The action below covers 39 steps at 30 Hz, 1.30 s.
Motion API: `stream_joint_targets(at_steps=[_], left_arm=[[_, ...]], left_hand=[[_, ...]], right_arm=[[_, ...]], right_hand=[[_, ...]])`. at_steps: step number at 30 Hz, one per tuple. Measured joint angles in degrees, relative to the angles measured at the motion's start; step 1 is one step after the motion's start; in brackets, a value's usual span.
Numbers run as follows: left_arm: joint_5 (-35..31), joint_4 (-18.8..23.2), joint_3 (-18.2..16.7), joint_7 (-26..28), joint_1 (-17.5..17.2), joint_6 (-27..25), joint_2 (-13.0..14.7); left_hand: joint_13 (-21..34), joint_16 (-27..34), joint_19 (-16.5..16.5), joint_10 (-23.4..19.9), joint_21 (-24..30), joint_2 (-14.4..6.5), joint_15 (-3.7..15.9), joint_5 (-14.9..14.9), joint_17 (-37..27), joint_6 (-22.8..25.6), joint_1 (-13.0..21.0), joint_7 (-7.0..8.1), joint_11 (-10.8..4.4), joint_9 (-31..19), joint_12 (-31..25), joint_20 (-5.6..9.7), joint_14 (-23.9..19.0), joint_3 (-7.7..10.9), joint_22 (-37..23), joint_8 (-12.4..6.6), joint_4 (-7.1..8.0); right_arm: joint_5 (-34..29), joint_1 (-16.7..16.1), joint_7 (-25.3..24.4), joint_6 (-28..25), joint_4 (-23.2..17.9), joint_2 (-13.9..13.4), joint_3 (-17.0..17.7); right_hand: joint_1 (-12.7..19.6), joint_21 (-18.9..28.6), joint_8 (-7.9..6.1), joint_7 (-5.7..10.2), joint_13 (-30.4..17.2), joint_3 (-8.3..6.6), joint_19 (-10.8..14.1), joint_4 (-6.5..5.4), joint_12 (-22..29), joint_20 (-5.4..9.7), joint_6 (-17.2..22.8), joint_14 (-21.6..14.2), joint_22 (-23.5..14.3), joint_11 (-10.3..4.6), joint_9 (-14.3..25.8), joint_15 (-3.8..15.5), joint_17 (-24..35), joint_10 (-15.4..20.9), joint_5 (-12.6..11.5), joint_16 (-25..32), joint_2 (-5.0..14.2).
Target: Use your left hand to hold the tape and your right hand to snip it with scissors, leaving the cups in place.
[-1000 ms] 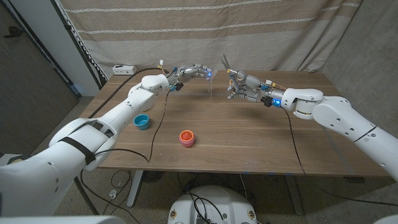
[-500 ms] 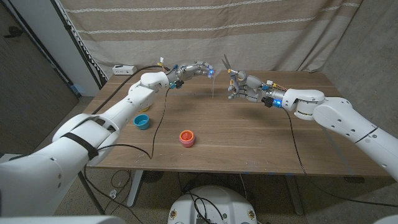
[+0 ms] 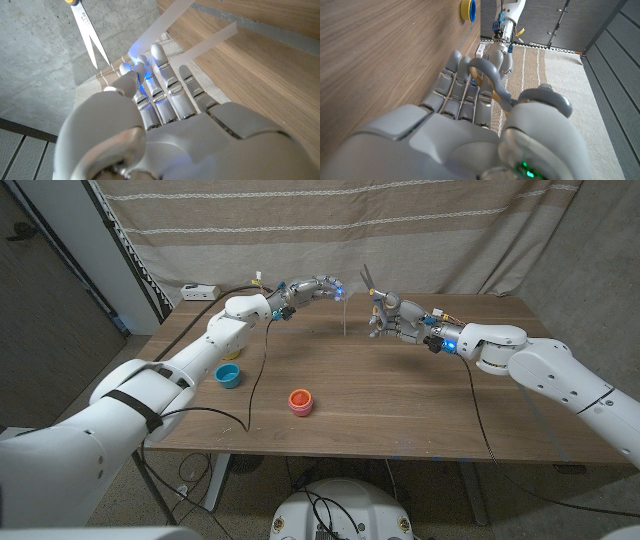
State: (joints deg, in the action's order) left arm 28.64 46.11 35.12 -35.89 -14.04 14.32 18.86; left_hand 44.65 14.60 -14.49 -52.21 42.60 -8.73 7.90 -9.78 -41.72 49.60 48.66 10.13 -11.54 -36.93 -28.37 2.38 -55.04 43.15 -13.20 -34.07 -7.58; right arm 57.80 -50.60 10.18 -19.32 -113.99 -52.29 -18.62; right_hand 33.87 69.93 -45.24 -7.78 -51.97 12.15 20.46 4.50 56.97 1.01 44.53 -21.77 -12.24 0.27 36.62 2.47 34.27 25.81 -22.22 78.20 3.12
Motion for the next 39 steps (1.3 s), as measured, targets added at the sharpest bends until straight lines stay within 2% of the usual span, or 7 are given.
stream_joint_targets(at_steps=[4,6,17,18,19,30,39], left_arm=[[1.3,-2.7,-0.3,-2.7,1.2,0.2,-1.3],[1.7,-7.6,-0.9,-3.9,3.5,0.3,-3.7],[3.0,-7.6,-0.9,-7.7,3.5,0.3,-3.7],[3.1,-20.8,-2.7,-7.9,8.1,0.3,-8.7],[3.1,-20.8,-2.7,-8.2,8.1,0.3,-8.7],[4.1,-22.6,-3.6,-11.0,8.4,0.5,-9.8],[4.8,-20.8,-4.6,-12.1,7.2,-0.1,-10.0]], left_hand=[[0.0,-0.2,0.3,0.4,0.1,0.0,-0.14,0.0,-0.1,-0.3,0.0,-0.3,-0.18,-0.8,0.0,-0.11,0.7,0.0,0.0,-0.48,0.0],[1.3,-0.6,0.5,0.5,0.2,0.0,-0.13,0.0,-0.1,-0.6,0.0,0.0,-0.11,-1.3,0.0,-0.31,0.7,0.0,0.0,-0.72,0.0],[3.3,-1.7,0.9,1.4,0.7,-0.6,-0.4,0.1,-0.1,-2.5,-0.6,0.29,-0.38,-4.2,0.0,-0.09,2.2,0.02,0.2,-2.09,0.0],[3.3,-1.7,1.0,1.6,1.0,-0.6,-0.54,0.1,-0.1,-2.7,-0.6,0.44,-0.4,-4.5,0.0,-0.23,2.3,-0.03,0.2,-2.17,0.27],[3.3,-1.7,1.1,2.1,1.1,-0.6,-0.54,0.1,-0.1,-3.0,-0.6,0.51,-0.04,-4.9,-2.4,-0.32,2.3,0.13,0.2,-2.22,0.58],[2.7,-2.2,1.4,2.5,1.5,-0.6,-0.75,0.2,0.1,-3.4,-0.6,0.72,-0.39,-4.7,-2.4,-0.01,2.7,0.67,0.2,-2.26,1.12],[2.0,-2.6,1.4,2.7,1.9,-0.6,-0.75,0.0,0.1,-3.7,-0.6,1.03,-0.22,-3.7,-2.6,-0.02,2.7,0.9,0.4,-2.26,1.35]], right_arm=[[0.1,-0.7,-0.2,0.3,-0.3,-0.3,0.4],[0.3,-1.0,-0.4,0.6,-0.5,-0.4,0.6],[0.3,-1.9,-0.4,0.6,-1.0,-0.7,1.0],[0.6,-1.9,-0.4,1.3,-1.0,-0.7,1.0],[0.6,-1.9,-0.4,1.3,-1.0,-0.8,1.0],[0.6,-1.8,0.2,1.5,-1.1,-0.8,0.4],[0.7,-1.6,1.7,1.4,-1.7,-0.9,0.0]], right_hand=[[0.0,0.0,0.0,-0.01,0.0,0.0,0.0,0.0,0.0,0.0,0.0,0.0,0.0,-0.09,-0.2,0.0,0.0,0.1,0.0,0.0,0.0],[0.0,0.2,0.12,-0.01,0.1,0.0,0.0,0.0,0.0,0.0,0.0,0.0,0.0,-0.09,-0.3,0.0,0.0,0.1,0.0,0.0,0.0],[0.0,0.4,0.43,-0.01,0.4,0.0,0.0,0.0,0.0,0.0,0.0,0.0,0.0,-0.08,-0.3,0.0,0.0,0.1,0.0,0.0,0.0],[0.0,0.4,0.43,0.0,0.4,0.0,0.0,0.0,0.0,0.0,0.0,0.0,0.0,-0.08,-0.4,0.0,0.0,0.1,0.0,0.0,0.0],[0.0,0.4,0.43,-0.01,0.4,0.0,0.0,0.0,0.0,0.0,0.3,0.0,0.0,-0.08,-0.6,0.0,-0.2,0.1,0.0,0.0,0.0],[0.0,0.6,0.44,0.42,0.4,-0.25,0.0,0.24,0.9,0.0,1.0,0.0,0.3,-0.07,-1.1,0.0,-0.3,0.1,0.0,0.2,0.0],[0.0,0.9,0.44,0.42,0.4,-0.25,-0.4,0.24,1.0,0.0,1.0,0.0,0.3,-0.06,-1.0,-0.01,-0.3,0.1,0.0,0.2,0.0]])
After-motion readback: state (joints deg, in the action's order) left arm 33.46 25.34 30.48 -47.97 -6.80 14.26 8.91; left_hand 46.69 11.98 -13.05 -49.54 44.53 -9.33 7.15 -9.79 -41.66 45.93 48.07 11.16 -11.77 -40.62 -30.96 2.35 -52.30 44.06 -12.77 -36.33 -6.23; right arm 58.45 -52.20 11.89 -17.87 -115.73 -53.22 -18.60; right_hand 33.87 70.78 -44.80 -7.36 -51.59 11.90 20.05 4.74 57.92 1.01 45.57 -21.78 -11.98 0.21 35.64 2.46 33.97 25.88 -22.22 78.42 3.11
